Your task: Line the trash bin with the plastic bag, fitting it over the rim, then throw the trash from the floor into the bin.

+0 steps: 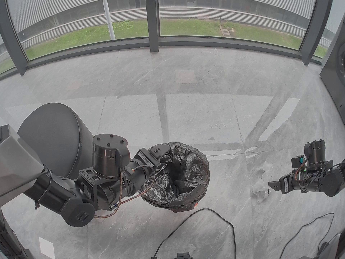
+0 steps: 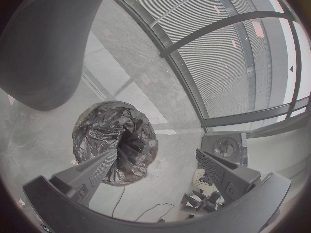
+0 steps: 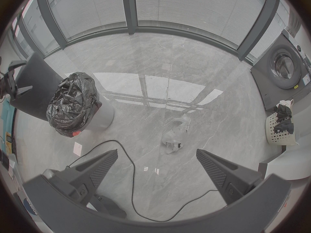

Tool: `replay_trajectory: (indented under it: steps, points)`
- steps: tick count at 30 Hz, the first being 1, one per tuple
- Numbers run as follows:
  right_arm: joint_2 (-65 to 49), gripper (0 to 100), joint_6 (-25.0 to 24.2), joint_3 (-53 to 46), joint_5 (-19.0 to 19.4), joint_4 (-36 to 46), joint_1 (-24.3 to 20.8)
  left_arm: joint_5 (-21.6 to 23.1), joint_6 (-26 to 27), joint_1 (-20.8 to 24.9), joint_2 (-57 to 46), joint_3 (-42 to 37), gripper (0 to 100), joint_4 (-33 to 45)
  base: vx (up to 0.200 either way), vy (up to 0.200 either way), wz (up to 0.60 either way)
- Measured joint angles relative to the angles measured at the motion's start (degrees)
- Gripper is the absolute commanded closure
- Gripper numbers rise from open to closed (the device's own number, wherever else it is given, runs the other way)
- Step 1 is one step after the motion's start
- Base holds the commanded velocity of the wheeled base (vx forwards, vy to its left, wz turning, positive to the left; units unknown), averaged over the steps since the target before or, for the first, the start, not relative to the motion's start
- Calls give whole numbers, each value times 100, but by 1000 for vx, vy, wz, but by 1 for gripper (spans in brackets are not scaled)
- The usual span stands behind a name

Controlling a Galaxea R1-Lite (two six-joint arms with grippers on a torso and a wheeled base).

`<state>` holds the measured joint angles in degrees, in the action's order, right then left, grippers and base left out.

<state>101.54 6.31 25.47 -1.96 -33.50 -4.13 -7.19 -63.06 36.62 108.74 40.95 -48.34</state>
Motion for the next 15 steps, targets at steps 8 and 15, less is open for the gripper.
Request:
replay_trajectory:
  steps: [8,15]
  points:
    - [282,0,88,113,101,-29,-74,240,-106,483,369,188,0,-187,0,0,0]
    - [284,0,94,102,169,-40,-187,180,-130,651,1174,725,0,-200,0,0,0]
